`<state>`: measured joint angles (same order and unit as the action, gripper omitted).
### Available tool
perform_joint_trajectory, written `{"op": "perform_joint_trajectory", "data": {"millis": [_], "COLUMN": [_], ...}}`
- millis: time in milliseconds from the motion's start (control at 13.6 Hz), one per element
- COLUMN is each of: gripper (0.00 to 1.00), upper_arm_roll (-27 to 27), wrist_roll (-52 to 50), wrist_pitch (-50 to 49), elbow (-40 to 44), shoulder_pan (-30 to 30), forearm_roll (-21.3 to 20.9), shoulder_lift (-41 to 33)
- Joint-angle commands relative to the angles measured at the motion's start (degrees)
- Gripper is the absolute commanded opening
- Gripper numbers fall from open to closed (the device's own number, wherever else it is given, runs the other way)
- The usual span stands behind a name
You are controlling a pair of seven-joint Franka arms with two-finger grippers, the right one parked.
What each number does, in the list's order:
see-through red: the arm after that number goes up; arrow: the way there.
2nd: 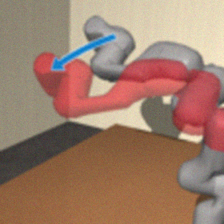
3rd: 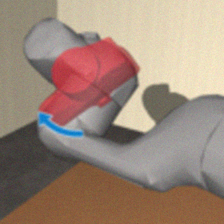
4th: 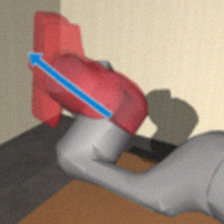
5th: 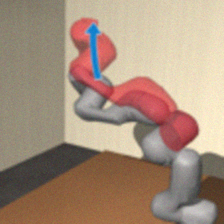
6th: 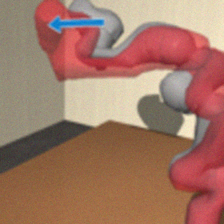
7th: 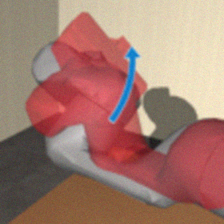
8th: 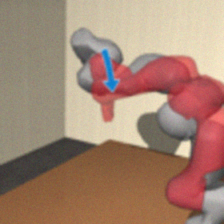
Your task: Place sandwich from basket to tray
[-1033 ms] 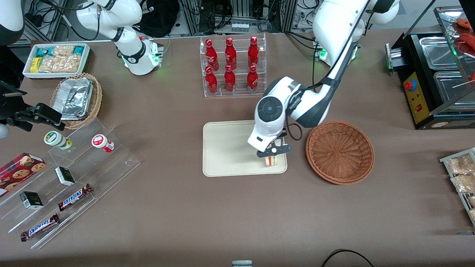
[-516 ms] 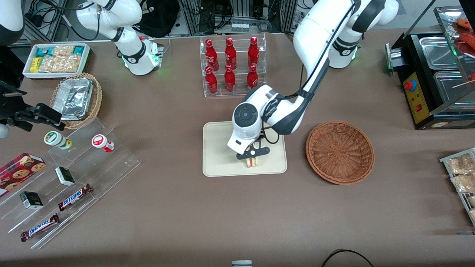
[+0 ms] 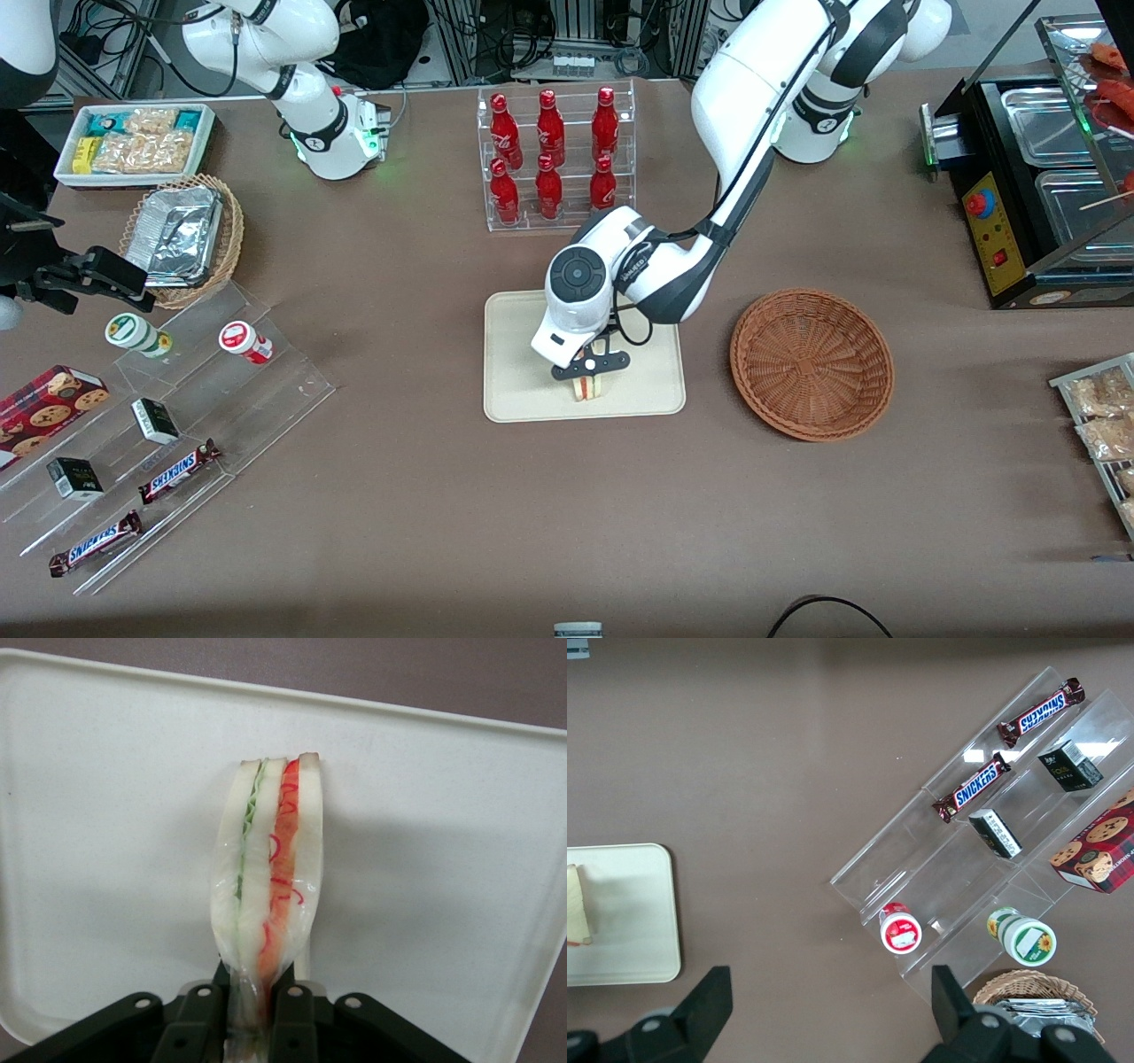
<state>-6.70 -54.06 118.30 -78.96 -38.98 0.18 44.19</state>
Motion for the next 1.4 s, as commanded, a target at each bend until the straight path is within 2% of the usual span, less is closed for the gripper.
{"op": "perform_joint_trajectory", "data": {"millis": [0, 221, 516, 885, 1328], "gripper": [1.0, 1.0, 1.0, 1.0, 1.0], "upper_arm_roll": [0.46, 0.55, 1.25, 8.88, 8.99], "wrist_roll": [-0.87, -0.34, -0.52, 1.14, 16.5], "wrist_pitch": [-0.17, -2.27, -10.7, -20.29, -20.56], "elbow": [1.61, 1.44, 1.26, -0.4, -11.2], "shoulder_pan": [-1.1, -1.19, -0.49, 0.04, 10.04], "forearm_roll": [0.34, -0.45, -0.53, -0.1, -0.01], "shoulder_lift": [0.2, -2.95, -9.1, -13.94, -24.13]}}
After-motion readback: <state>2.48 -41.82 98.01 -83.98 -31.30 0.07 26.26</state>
